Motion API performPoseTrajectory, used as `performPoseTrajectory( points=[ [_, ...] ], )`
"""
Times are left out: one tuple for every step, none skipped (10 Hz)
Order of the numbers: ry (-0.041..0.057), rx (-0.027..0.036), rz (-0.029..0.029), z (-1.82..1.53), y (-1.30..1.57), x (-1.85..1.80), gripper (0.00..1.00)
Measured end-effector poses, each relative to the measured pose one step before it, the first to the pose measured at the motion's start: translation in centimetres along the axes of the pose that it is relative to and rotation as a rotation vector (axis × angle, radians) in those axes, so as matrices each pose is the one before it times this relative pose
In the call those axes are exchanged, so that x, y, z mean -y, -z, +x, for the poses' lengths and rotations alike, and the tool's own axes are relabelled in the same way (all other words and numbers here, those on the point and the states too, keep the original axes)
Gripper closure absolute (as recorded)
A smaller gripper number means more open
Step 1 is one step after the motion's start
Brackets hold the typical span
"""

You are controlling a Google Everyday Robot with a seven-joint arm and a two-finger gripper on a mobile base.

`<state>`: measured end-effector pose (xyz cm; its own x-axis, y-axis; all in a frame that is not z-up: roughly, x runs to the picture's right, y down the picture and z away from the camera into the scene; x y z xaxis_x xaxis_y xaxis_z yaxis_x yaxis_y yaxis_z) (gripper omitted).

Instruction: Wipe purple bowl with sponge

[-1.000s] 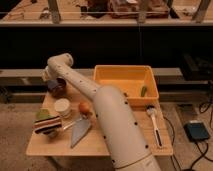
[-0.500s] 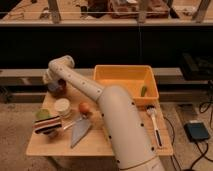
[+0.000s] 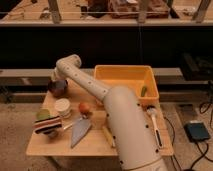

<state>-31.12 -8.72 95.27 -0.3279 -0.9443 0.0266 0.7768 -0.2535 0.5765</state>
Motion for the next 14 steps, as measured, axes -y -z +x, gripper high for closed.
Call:
performPoseTrajectory(
  points=[
    [-0.00974, 0.00777, -0.00606, 0.162, -0.681, -0.755, 1.0],
    [-0.00049, 0.00365, -0.00403, 0.266, -0.494, -0.212, 1.0],
    [0.00416, 0.00059, -0.00698, 0.738, -0.518, -0.075, 1.0],
    [0.00591, 0.00033, -0.00254, 0.659, -0.409, 0.297, 1.0],
    [0.00345, -0.00137, 0.00141, 0.481, -0.23, 0.283, 1.0],
    [0.00809, -0.00681, 0.00585, 0.809, -0.175, 0.578, 1.0],
    [0.00955, -0.00542, 0.0073, 0.55, -0.047, 0.704, 1.0],
    [0.01388, -0.00181, 0.00694, 0.157, -0.003, 0.694, 1.0],
    [0.01108, 0.00155, 0.01128, -0.213, 0.139, 0.677, 1.0],
    [0.00119, 0.00292, 0.00973, -0.666, -0.085, 0.496, 1.0],
    [-0.00142, -0.00118, 0.00885, -0.441, 0.097, 0.306, 1.0],
    [-0.0005, 0.0009, 0.00715, -0.495, -0.053, 0.188, 1.0],
    [0.00475, -0.00212, 0.01642, -0.639, 0.054, 0.838, 1.0],
    [0.00241, -0.00131, 0.0081, -0.717, 0.212, 0.303, 1.0]
  ],
)
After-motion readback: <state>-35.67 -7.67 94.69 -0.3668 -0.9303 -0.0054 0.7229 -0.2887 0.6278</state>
